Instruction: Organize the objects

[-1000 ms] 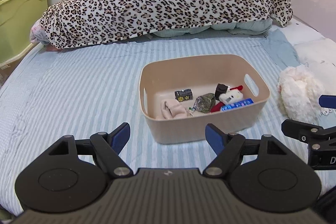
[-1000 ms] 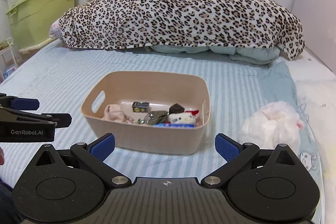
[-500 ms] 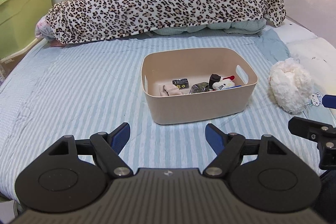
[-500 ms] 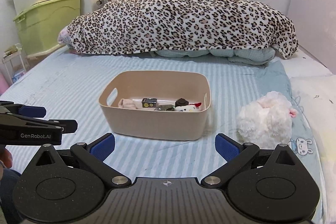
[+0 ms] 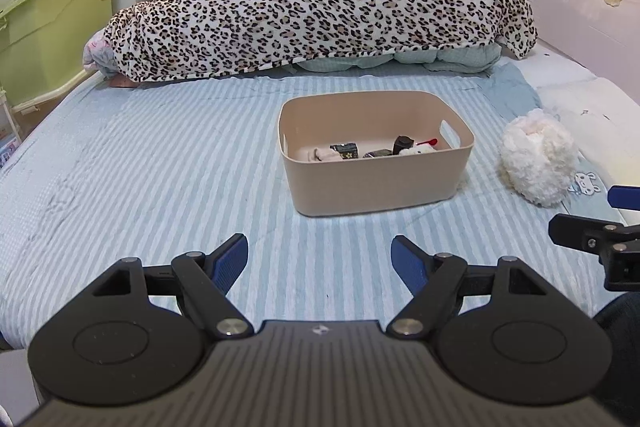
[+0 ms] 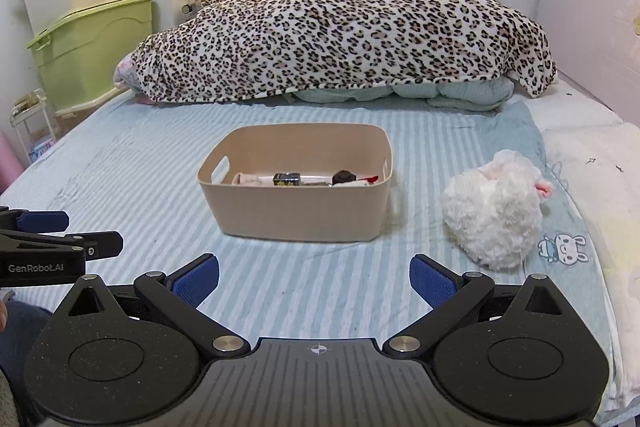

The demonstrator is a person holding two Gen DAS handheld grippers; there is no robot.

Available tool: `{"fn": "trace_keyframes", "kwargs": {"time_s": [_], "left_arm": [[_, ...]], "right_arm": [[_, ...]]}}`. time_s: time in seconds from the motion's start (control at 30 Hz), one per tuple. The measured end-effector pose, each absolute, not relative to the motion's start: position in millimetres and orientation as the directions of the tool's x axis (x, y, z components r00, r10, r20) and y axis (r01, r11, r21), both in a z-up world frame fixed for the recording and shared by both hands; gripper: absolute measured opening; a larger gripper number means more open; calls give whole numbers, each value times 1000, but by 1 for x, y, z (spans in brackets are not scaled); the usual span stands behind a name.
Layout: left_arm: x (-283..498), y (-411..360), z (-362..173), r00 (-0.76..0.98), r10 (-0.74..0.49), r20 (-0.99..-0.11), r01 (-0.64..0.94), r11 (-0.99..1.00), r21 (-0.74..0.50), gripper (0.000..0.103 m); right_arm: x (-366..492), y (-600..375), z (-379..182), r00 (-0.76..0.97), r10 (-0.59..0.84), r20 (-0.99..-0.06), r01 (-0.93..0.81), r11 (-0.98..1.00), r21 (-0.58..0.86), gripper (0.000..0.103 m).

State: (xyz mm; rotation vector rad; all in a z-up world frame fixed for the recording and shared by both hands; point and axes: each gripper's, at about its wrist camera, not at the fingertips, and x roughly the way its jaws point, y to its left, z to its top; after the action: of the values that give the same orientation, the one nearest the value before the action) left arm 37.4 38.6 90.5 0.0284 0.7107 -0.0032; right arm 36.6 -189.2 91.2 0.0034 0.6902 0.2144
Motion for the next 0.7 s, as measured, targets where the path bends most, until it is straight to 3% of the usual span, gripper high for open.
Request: {"fn": "trace_keyframes", "kwargs": {"time_s": [0.7], "left_arm": [[-8,20,82,730,-33,-683,62,998,18,79]], "right_arm": [[-2,-191,88,728,225,-648,-232,970,76,103]]}}
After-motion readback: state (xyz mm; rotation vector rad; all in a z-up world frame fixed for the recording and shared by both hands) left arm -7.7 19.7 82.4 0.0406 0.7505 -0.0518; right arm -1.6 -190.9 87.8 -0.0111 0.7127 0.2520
